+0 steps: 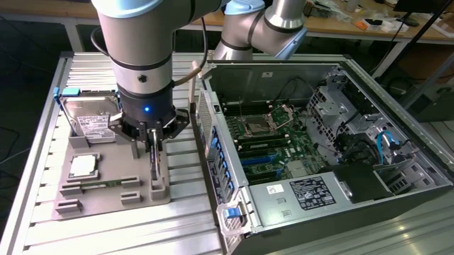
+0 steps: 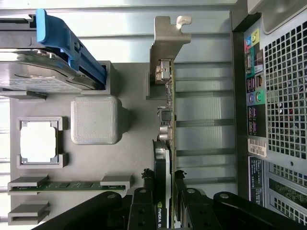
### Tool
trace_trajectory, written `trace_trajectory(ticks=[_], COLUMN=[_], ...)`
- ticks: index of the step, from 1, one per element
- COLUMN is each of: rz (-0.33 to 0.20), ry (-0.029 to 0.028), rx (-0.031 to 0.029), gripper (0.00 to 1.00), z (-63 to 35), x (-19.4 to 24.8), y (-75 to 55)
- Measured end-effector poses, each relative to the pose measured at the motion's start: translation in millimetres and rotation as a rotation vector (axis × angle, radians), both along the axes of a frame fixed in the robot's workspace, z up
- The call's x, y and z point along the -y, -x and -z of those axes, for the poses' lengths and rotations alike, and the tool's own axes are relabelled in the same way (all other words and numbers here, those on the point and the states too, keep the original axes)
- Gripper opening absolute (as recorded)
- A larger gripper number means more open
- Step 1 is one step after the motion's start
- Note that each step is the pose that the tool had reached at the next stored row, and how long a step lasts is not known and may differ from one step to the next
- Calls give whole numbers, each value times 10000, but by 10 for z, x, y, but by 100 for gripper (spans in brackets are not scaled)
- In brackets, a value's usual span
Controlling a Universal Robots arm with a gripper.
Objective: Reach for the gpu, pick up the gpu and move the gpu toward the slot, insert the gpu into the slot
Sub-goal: 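Pick up the gpu and move the gpu toward the slot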
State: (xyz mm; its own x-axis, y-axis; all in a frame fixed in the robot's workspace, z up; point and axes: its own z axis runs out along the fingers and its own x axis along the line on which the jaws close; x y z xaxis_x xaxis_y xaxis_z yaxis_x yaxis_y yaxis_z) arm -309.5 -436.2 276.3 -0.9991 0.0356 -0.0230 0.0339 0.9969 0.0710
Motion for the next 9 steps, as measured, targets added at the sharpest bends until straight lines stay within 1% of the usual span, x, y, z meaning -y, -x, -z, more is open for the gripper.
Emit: trace_trajectory(ticks=[9], rz=[0], ry=[-8], rx=[1], gripper=[27], z=[-80], x=[0], y=[0])
